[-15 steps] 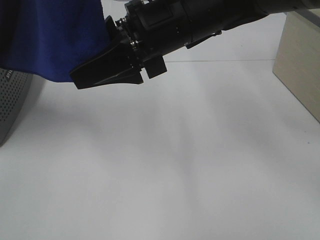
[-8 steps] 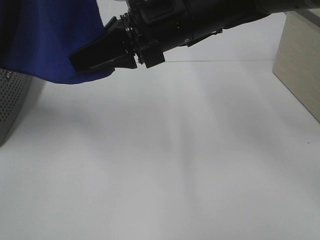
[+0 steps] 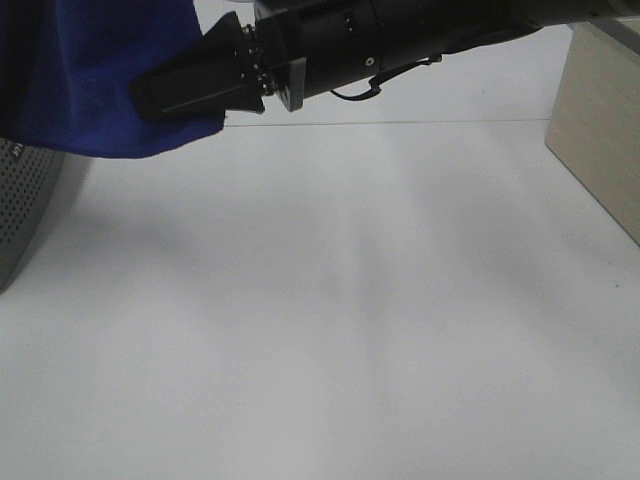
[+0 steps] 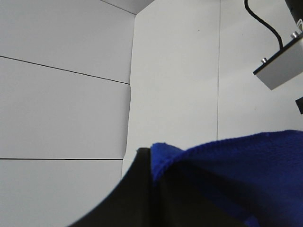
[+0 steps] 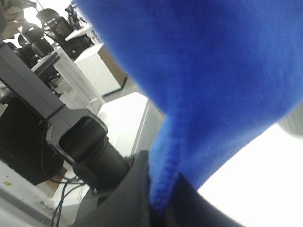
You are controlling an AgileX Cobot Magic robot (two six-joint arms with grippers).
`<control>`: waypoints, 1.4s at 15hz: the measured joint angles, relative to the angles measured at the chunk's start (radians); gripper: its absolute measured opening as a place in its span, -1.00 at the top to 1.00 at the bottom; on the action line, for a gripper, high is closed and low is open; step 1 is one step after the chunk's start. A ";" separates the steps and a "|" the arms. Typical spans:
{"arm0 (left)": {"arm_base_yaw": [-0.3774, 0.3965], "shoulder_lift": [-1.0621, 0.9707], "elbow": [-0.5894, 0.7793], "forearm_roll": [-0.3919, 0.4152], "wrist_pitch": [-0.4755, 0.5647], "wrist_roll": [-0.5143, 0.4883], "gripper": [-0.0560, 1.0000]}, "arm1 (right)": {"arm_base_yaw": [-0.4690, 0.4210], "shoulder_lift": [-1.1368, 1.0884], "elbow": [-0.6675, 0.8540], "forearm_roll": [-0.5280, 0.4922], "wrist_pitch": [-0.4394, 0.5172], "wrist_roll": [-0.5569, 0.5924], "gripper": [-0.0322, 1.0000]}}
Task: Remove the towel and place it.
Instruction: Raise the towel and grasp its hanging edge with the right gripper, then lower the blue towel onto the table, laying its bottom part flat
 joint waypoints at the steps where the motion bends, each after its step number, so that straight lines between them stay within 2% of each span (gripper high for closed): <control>1: 0.000 0.000 0.000 0.000 0.000 -0.012 0.89 | -0.005 -0.008 0.000 -0.047 -0.015 0.067 0.90; 4: 0.000 0.004 0.000 0.007 -0.002 -0.036 0.89 | -0.067 -0.106 0.000 -0.188 -0.033 0.219 0.90; 5: 0.000 0.007 0.000 0.007 -0.004 -0.036 0.89 | -0.081 -0.124 0.000 -0.202 -0.037 0.239 0.90; 8: 0.000 0.036 0.000 0.002 -0.096 -0.041 0.89 | -0.165 -0.238 -0.059 -0.365 -0.088 0.397 0.90; 9: 0.000 0.068 0.000 0.002 -0.201 -0.067 0.89 | -0.171 -0.274 -0.153 -0.551 -0.129 0.526 0.90; 11: 0.000 0.109 0.000 0.002 -0.309 -0.102 0.89 | -0.171 -0.278 -0.297 -0.794 -0.152 0.690 0.90; 12: 0.000 0.121 0.000 0.002 -0.331 -0.112 0.89 | -0.171 -0.278 -0.328 -0.841 -0.159 0.718 0.90; 14: 0.000 0.166 0.000 0.002 -0.451 -0.137 0.89 | -0.173 -0.279 -0.475 -1.013 -0.172 0.810 0.90; 16: 0.000 0.206 0.000 0.002 -0.576 -0.153 0.89 | -0.173 -0.279 -0.587 -1.120 -0.194 0.856 0.90; 18: 0.006 0.224 0.000 0.002 -0.668 -0.185 0.89 | -0.173 -0.279 -0.631 -1.187 -0.228 0.880 0.90; 19: 0.026 0.237 0.000 0.001 -0.739 -0.223 0.89 | -0.173 -0.279 -0.643 -1.268 -0.267 0.885 0.90; 21: 0.038 0.243 0.000 0.001 -0.764 -0.231 0.89 | -0.173 -0.279 -0.643 -1.320 -0.309 0.886 0.90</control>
